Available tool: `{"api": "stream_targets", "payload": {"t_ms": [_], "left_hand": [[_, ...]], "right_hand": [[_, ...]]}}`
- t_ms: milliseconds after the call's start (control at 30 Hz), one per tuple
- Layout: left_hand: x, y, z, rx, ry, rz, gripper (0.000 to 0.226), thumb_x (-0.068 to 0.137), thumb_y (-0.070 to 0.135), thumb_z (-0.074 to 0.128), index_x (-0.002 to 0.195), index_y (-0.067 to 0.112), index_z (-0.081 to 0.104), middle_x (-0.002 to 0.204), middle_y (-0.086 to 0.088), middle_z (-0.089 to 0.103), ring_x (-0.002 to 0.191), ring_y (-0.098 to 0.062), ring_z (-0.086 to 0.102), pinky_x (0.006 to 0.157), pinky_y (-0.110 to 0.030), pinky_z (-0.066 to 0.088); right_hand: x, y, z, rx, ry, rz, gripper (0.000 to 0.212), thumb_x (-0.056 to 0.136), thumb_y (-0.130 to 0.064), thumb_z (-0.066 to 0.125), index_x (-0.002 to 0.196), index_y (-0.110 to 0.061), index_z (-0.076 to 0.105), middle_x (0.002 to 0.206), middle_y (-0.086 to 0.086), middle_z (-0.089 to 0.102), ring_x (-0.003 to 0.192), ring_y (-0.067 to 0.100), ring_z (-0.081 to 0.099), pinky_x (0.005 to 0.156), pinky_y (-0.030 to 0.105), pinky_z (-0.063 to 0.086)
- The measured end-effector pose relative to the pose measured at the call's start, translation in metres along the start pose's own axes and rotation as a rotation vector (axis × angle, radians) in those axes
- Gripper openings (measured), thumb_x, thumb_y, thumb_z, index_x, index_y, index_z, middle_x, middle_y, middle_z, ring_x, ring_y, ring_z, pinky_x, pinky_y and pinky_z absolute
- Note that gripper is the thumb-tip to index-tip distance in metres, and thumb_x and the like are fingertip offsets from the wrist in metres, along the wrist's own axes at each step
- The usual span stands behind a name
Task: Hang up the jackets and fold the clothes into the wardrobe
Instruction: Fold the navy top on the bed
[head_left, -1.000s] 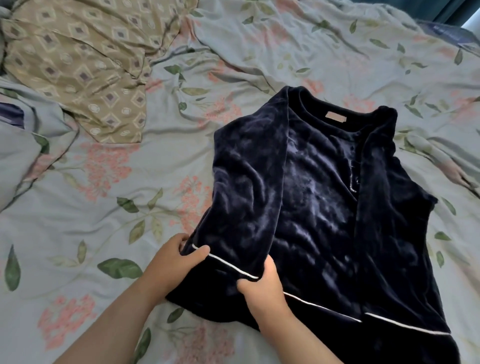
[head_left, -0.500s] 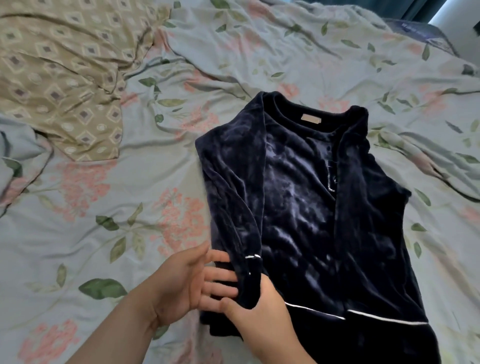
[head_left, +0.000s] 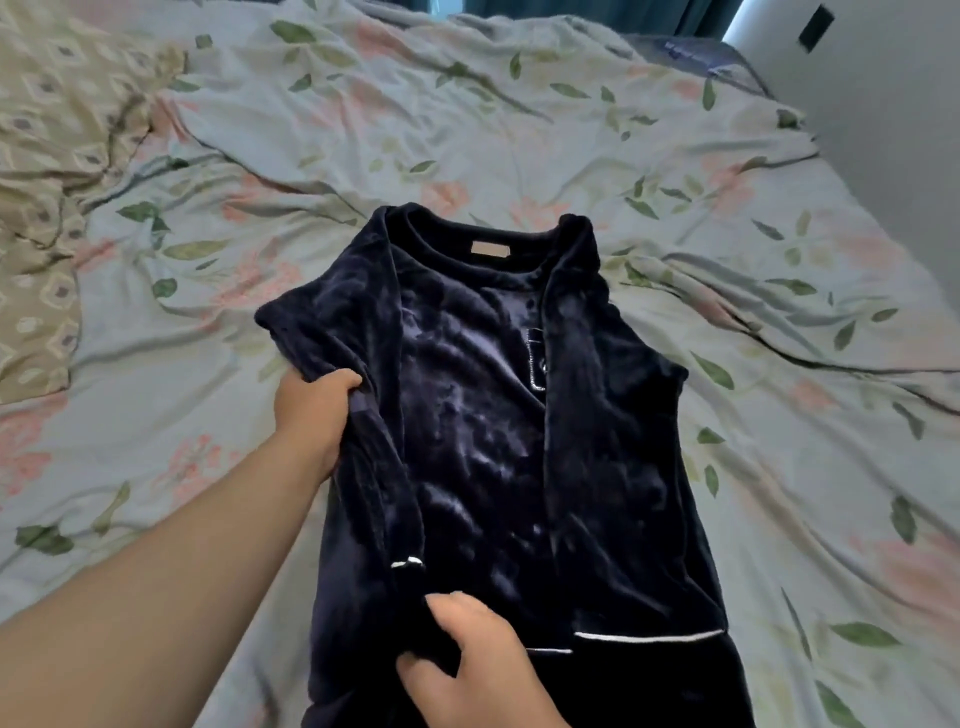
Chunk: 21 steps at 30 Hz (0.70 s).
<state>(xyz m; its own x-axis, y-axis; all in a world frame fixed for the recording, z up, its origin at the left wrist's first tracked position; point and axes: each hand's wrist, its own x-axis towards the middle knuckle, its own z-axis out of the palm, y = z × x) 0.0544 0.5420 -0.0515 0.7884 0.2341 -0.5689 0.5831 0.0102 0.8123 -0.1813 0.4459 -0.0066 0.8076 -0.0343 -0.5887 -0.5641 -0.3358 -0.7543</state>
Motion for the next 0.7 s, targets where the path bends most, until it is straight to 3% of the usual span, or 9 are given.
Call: {"api": "stream_targets", "payload": {"t_ms": [100,167,300,367,433,500,567,633,700], "left_hand": [[-0.029,0.009,0.041,-0.010,-0.012,0.249,0.043,0.073,0.013,0.061,0.113,0.028,0.062,0.094,0.010,0.070,0.079,-0.006,0.068,0.072,-0.030,0.056],[-0.053,0.014,0.082,0.008,-0.071,0.390,0.054,0.073,0.011,0.057,0.122,0.034,0.059,0.102,0.016,0.069,0.082,0.003,0.066,0.072,-0.019,0.053],[-0.101,0.012,0.169,0.086,-0.253,0.525,0.070,0.081,0.006,0.055,0.144,0.032,0.043,0.109,0.030,0.061,0.083,0.017,0.060,0.061,0.000,0.044],[-0.122,0.005,0.207,0.169,-0.343,0.551,0.073,0.081,0.012,0.056,0.146,0.038,0.037,0.105,0.044,0.053,0.087,0.020,0.058,0.065,-0.001,0.044],[-0.142,-0.003,0.242,0.304,-0.419,0.589,0.072,0.079,0.017,0.054,0.140,0.049,0.032,0.096,0.054,0.049,0.089,0.017,0.055,0.075,-0.009,0.045],[-0.161,-0.017,0.267,0.414,-0.486,0.612,0.066,0.079,0.020,0.052,0.134,0.051,0.033,0.101,0.044,0.055,0.092,0.006,0.057,0.081,-0.025,0.051],[-0.169,-0.038,0.276,0.512,-0.528,0.596,0.067,0.082,0.027,0.054,0.143,0.042,0.031,0.122,0.023,0.057,0.108,-0.008,0.059,0.093,-0.036,0.052],[-0.181,-0.064,0.280,0.609,-0.580,0.466,0.075,0.090,0.031,0.058,0.152,0.036,0.017,0.135,0.007,0.050,0.116,-0.012,0.055,0.097,-0.033,0.049],[-0.193,-0.086,0.260,0.601,-0.584,0.328,0.073,0.093,0.035,0.058,0.153,0.033,0.017,0.130,0.004,0.049,0.107,-0.007,0.055,0.086,-0.023,0.048]], "right_hand": [[-0.014,0.013,-0.040,0.130,0.097,-0.004,0.025,0.078,-0.027,0.063,0.099,-0.038,0.070,0.098,-0.012,0.066,0.094,0.000,0.064,0.088,0.015,0.049],[-0.026,0.027,-0.072,0.237,0.146,0.009,0.036,0.076,-0.019,0.065,0.101,-0.045,0.069,0.095,-0.009,0.074,0.092,0.004,0.069,0.087,0.020,0.052],[-0.051,0.058,-0.130,0.420,0.223,0.073,0.051,0.069,-0.018,0.066,0.107,-0.052,0.066,0.097,-0.005,0.076,0.093,0.008,0.071,0.085,0.021,0.051],[-0.061,0.078,-0.152,0.533,0.282,0.135,0.050,0.069,-0.014,0.068,0.109,-0.045,0.069,0.099,0.000,0.076,0.096,0.013,0.071,0.088,0.026,0.049],[-0.063,0.107,-0.172,0.663,0.329,0.212,0.046,0.079,0.004,0.067,0.110,-0.030,0.073,0.096,0.007,0.076,0.093,0.021,0.072,0.084,0.032,0.048],[-0.066,0.132,-0.188,0.727,0.314,0.287,0.047,0.084,0.017,0.056,0.109,-0.020,0.073,0.095,0.010,0.076,0.089,0.023,0.073,0.079,0.032,0.049],[-0.064,0.150,-0.194,0.707,0.296,0.354,0.049,0.085,0.019,0.052,0.105,-0.019,0.073,0.092,0.006,0.077,0.083,0.018,0.073,0.072,0.025,0.051],[-0.067,0.170,-0.202,0.643,0.236,0.419,0.044,0.086,0.015,0.053,0.101,-0.020,0.075,0.086,0.003,0.077,0.079,0.017,0.072,0.064,0.021,0.048],[-0.064,0.184,-0.204,0.558,0.207,0.474,0.036,0.088,0.005,0.056,0.100,-0.023,0.075,0.084,-0.002,0.076,0.081,0.015,0.071,0.069,0.023,0.047]]}}
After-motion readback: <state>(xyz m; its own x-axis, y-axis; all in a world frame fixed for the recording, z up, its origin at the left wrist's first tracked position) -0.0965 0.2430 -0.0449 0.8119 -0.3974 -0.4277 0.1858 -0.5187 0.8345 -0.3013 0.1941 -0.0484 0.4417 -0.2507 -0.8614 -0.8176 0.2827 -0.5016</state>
